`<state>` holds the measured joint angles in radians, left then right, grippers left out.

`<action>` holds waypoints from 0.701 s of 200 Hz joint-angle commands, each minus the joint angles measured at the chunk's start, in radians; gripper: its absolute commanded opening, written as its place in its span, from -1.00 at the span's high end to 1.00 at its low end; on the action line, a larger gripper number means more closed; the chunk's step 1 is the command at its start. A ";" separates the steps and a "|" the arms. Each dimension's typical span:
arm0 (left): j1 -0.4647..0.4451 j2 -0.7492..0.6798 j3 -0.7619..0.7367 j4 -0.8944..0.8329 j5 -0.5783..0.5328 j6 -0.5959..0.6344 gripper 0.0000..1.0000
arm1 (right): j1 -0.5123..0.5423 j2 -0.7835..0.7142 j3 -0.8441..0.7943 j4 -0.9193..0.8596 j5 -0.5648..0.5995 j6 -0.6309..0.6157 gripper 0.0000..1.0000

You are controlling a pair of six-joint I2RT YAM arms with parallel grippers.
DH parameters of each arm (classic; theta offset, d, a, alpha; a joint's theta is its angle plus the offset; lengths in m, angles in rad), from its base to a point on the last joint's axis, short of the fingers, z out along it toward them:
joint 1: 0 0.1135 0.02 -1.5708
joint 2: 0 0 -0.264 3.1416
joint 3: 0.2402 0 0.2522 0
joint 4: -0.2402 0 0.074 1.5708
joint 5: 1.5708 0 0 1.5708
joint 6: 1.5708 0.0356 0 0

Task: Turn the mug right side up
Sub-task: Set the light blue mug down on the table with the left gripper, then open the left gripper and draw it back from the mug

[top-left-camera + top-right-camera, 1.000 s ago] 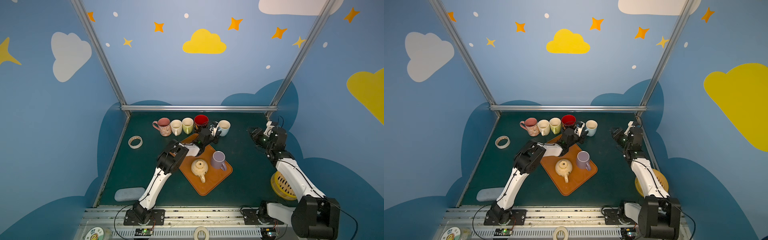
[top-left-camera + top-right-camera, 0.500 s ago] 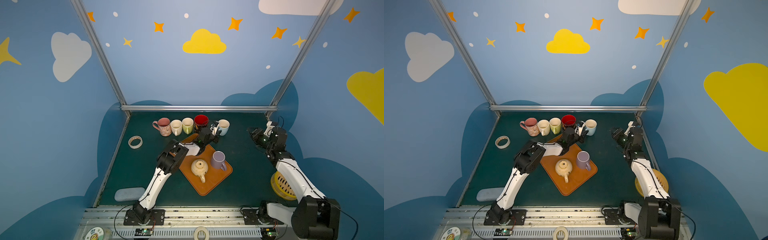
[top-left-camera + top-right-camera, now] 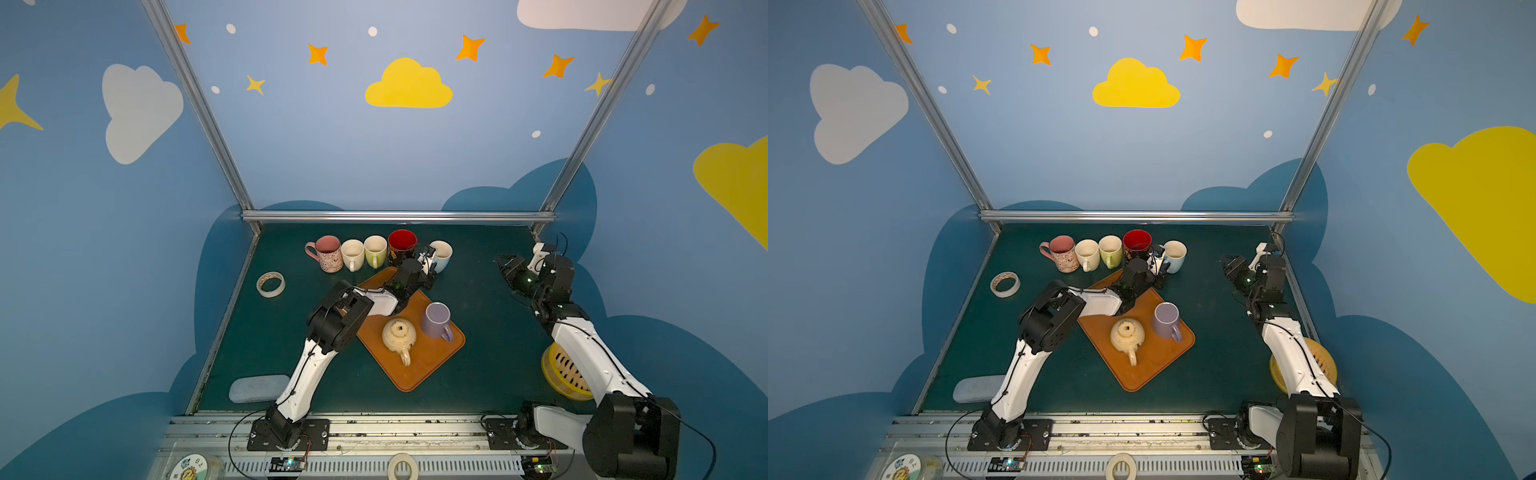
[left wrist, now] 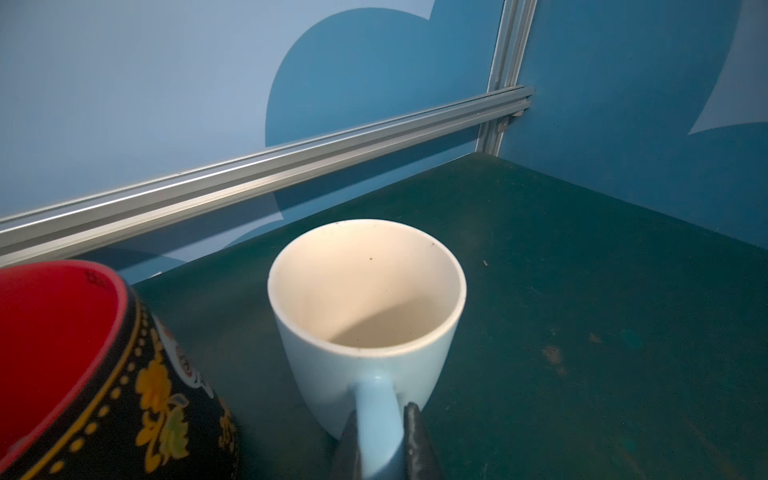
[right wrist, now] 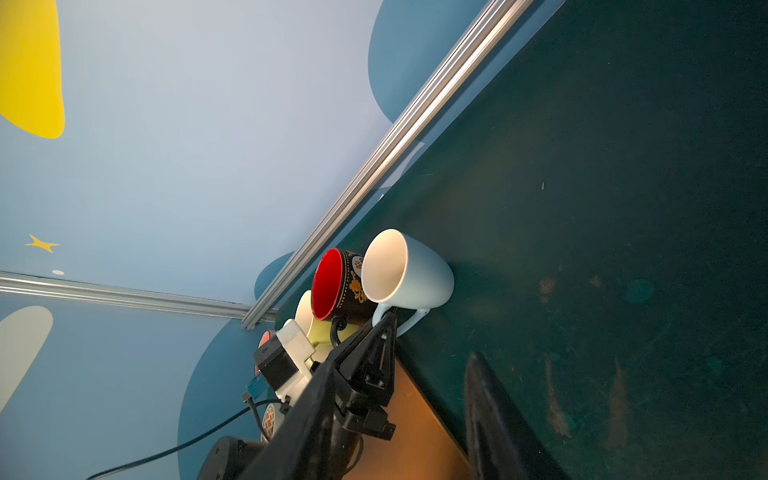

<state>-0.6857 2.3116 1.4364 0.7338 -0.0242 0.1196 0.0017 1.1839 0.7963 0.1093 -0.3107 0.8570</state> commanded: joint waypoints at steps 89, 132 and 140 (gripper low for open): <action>0.020 -0.068 -0.031 -0.022 -0.156 -0.088 0.88 | 0.013 -0.001 0.006 0.019 -0.016 -0.008 0.10; 0.017 -0.075 -0.034 -0.036 -0.161 -0.112 0.48 | 0.015 -0.004 0.007 0.016 -0.016 -0.012 0.09; 0.017 -0.075 -0.034 -0.038 -0.164 -0.112 0.38 | 0.016 -0.006 0.006 0.013 -0.018 -0.013 0.09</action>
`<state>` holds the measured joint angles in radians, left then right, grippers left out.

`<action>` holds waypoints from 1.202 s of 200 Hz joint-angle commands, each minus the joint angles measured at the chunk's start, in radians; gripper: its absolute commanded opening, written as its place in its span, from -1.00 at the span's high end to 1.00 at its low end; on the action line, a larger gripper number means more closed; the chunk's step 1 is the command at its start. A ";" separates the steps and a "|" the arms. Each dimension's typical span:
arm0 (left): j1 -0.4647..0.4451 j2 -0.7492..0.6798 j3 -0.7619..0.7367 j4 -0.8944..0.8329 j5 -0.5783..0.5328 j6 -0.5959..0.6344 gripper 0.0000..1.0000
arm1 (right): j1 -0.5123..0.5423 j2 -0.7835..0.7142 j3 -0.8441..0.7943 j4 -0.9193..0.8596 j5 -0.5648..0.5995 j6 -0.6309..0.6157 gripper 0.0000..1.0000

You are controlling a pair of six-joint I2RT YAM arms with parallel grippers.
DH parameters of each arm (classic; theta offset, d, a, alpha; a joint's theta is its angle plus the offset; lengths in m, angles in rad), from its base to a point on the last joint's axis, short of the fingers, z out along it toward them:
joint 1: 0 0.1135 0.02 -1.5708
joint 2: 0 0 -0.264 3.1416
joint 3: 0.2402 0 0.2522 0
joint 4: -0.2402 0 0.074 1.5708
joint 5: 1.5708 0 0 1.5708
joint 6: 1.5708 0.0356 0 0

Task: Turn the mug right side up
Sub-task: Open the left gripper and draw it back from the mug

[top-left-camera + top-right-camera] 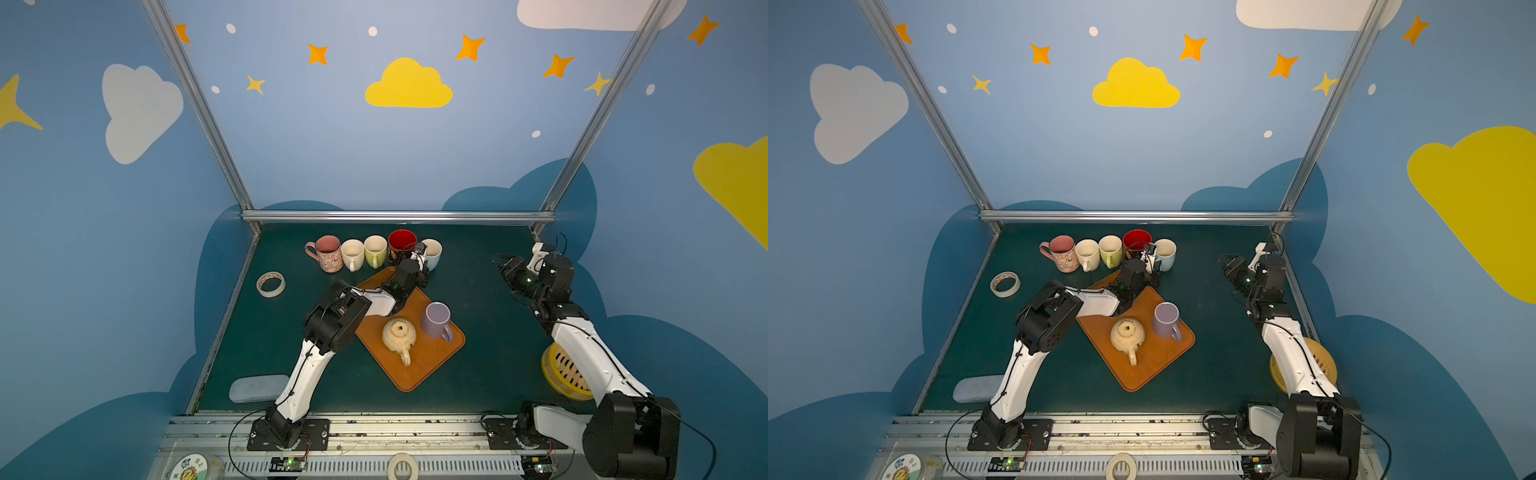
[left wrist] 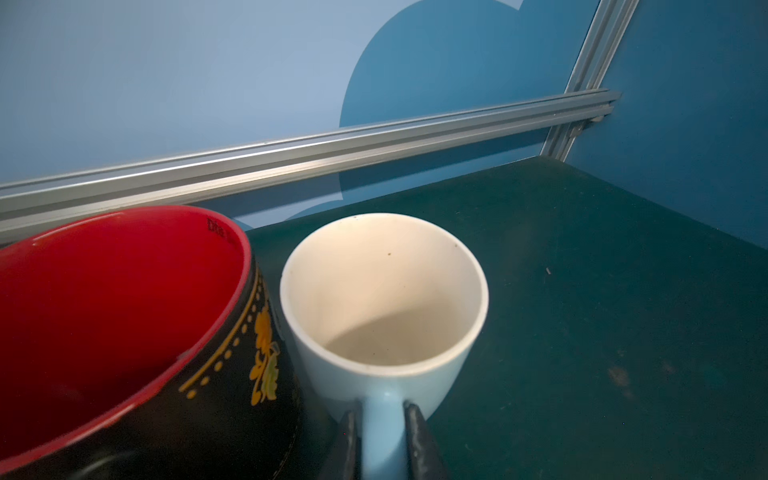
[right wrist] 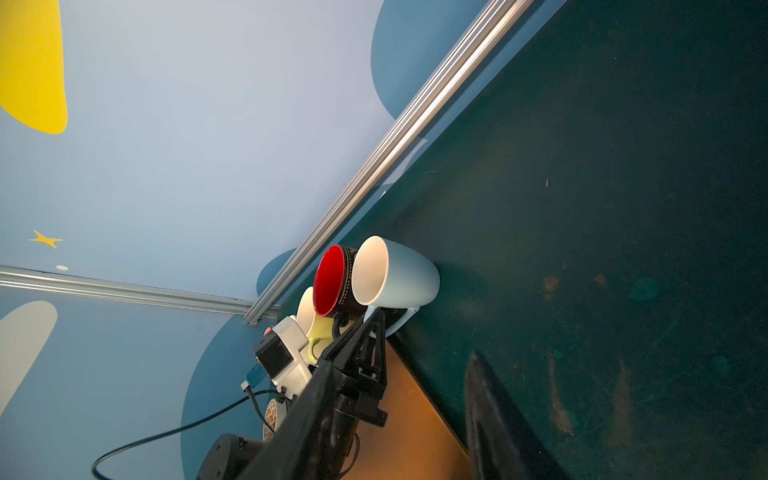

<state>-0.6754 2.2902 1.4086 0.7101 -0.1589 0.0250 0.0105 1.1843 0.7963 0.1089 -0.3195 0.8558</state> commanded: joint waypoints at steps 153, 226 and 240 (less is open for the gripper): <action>-0.001 -0.461 -0.143 -0.190 -0.086 0.025 -0.93 | 0.123 -0.066 0.298 -0.657 -0.057 -0.465 -0.04; -0.002 -0.871 -0.409 -0.376 -0.158 -0.272 -0.99 | 0.322 -0.126 0.362 -0.975 0.118 -0.635 -0.07; 0.002 -0.939 -0.443 -0.450 -0.112 -0.314 -0.99 | 0.373 -0.136 0.336 -0.998 0.144 -0.641 -0.07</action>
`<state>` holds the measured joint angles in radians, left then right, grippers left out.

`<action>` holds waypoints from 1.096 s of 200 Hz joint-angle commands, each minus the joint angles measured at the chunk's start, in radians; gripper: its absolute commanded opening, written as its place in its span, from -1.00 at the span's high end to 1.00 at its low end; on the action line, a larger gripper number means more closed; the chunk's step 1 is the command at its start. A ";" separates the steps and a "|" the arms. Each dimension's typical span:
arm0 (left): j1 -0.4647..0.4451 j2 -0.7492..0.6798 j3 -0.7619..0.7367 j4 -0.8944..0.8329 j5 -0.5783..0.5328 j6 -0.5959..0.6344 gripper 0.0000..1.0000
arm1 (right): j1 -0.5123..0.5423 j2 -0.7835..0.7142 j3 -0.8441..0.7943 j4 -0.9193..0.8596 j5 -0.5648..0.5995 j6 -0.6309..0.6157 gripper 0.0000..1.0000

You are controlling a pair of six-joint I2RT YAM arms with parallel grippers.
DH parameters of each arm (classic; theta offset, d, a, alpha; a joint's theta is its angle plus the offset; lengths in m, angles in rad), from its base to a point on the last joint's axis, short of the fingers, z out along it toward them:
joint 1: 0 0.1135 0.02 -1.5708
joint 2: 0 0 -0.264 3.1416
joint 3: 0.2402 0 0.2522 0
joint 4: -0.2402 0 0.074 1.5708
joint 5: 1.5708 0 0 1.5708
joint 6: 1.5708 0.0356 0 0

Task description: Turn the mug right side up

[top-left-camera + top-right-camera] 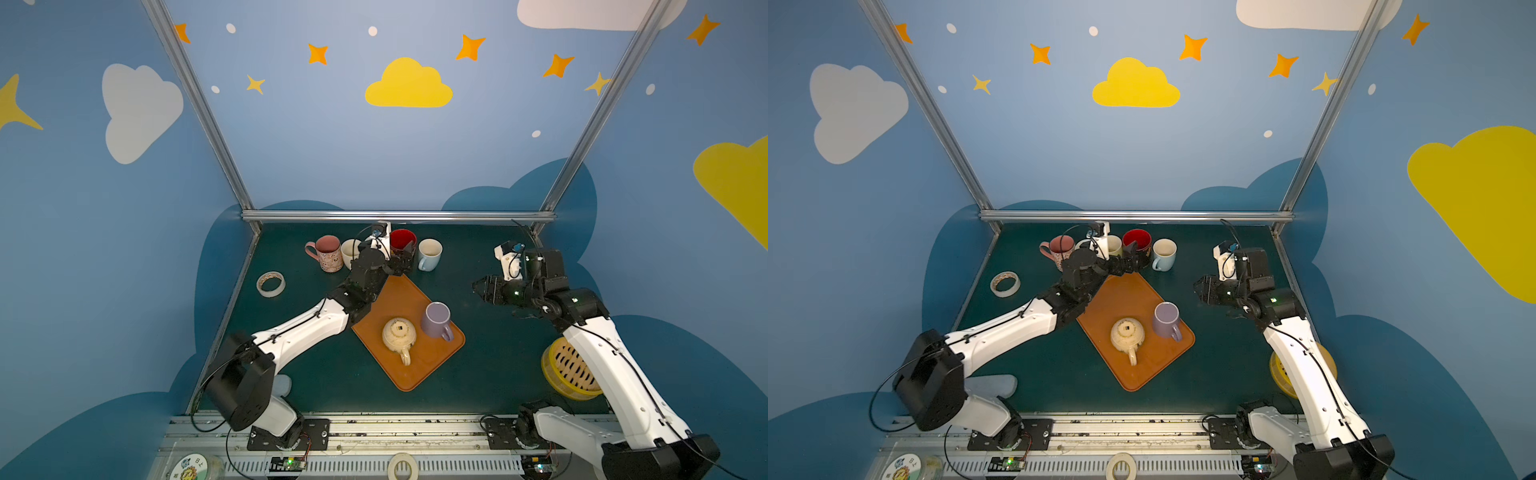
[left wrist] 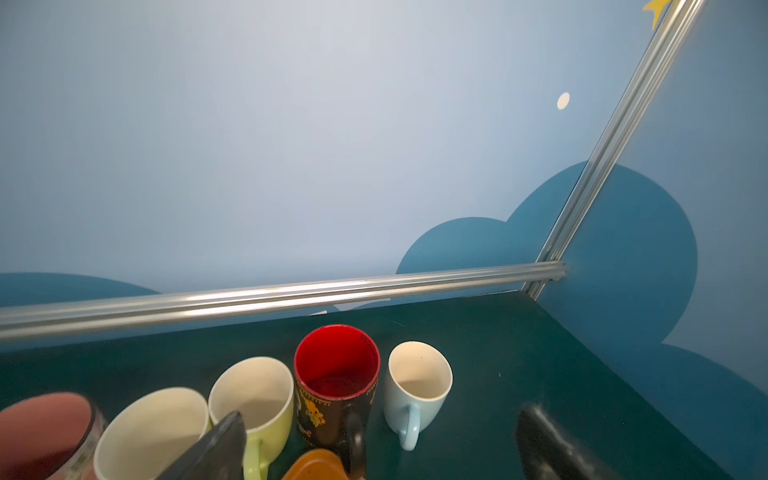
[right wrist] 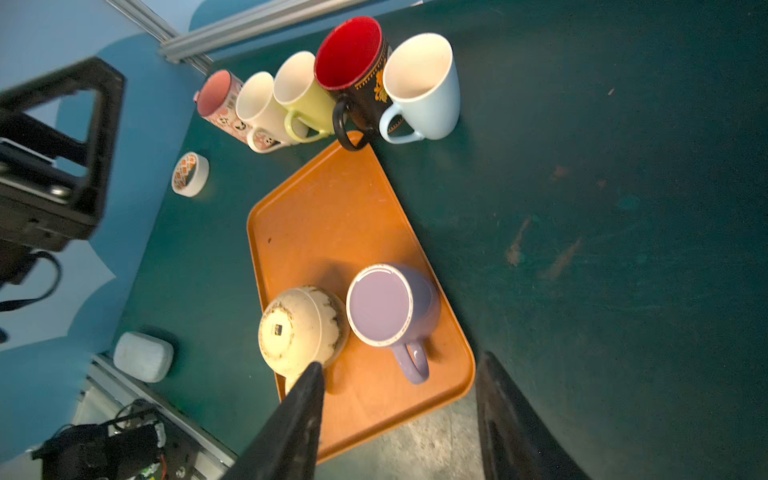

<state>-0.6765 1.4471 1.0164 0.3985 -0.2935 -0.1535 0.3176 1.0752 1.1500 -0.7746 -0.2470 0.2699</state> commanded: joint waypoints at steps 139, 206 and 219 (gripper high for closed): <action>0.000 -0.574 -0.350 -0.492 0.079 -0.338 -0.99 | 0.428 0.244 -0.163 0.000 0.317 -0.047 0.08; 0.059 -0.684 -0.480 -0.436 0.134 -0.420 -0.99 | 0.400 0.366 -0.128 0.065 0.342 -0.040 0.21; 0.061 -0.688 -0.483 -0.446 0.143 -0.420 -0.99 | 0.394 0.394 -0.119 0.072 0.342 -0.040 0.25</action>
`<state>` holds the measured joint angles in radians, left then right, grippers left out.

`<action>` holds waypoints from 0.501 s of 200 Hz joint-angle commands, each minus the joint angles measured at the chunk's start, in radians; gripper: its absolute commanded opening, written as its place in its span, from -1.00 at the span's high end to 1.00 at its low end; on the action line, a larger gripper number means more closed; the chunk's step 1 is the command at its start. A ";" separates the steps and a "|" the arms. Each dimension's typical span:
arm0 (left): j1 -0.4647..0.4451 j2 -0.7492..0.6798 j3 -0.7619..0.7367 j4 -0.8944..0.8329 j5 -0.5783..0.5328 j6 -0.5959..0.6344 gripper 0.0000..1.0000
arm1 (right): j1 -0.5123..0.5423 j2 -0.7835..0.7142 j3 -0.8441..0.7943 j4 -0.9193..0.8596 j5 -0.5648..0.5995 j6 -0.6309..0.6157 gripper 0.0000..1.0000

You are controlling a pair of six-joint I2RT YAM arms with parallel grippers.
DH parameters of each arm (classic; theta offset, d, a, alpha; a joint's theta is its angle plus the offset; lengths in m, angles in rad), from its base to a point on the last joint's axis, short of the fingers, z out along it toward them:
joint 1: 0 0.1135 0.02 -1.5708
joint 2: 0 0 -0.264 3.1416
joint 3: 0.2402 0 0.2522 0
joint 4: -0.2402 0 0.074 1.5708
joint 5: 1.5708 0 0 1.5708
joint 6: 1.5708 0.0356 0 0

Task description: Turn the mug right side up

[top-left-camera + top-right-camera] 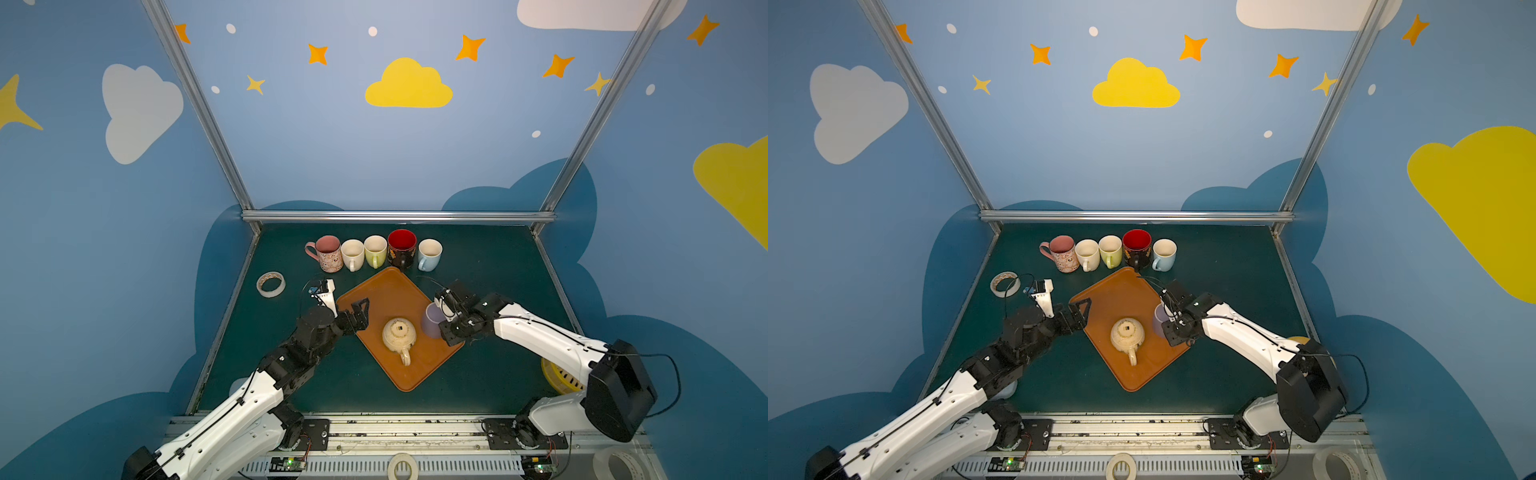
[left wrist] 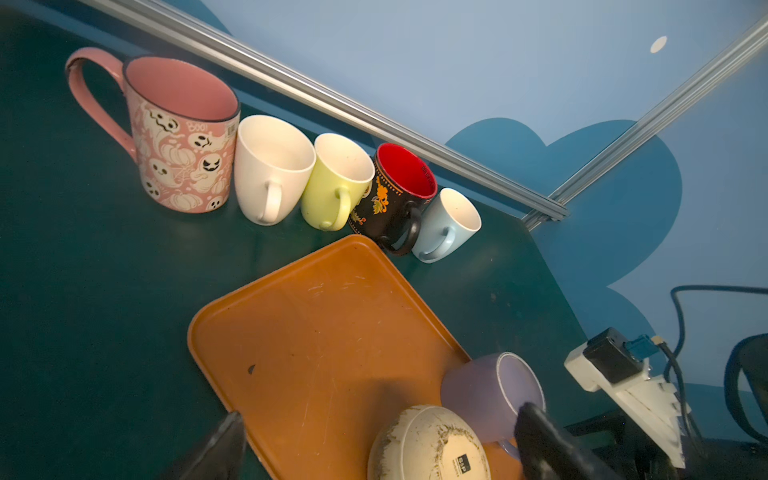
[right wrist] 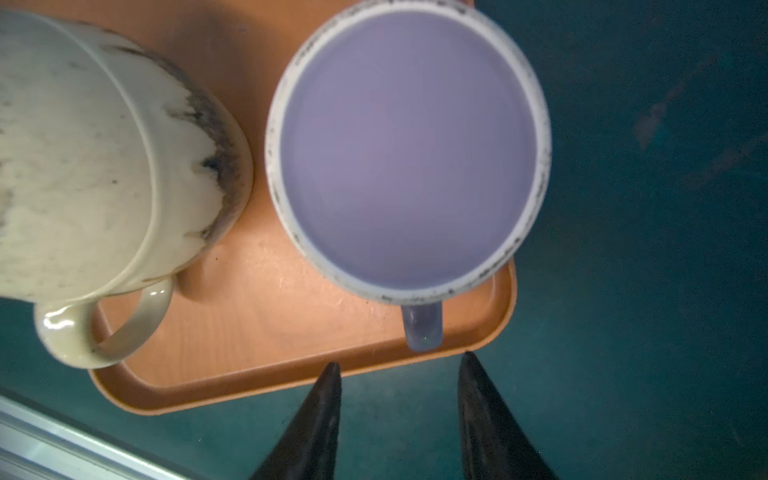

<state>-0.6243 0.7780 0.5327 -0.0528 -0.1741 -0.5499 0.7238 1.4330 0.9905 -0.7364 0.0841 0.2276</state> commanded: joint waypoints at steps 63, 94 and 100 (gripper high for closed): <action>0.011 -0.010 0.071 -0.123 0.085 0.006 -0.99 | 0.007 0.119 0.089 0.071 -0.093 0.031 0.39; 0.010 -0.023 0.120 -0.194 0.129 0.069 -0.98 | 0.029 0.108 0.086 0.110 -0.186 0.062 0.39; 0.010 -0.025 0.128 -0.208 0.131 0.073 -0.97 | 0.035 0.105 0.086 0.116 -0.199 0.069 0.39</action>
<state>-0.6170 0.7692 0.6151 -0.1829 -0.0822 -0.5320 0.7364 1.5444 1.0512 -0.6624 -0.0185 0.2592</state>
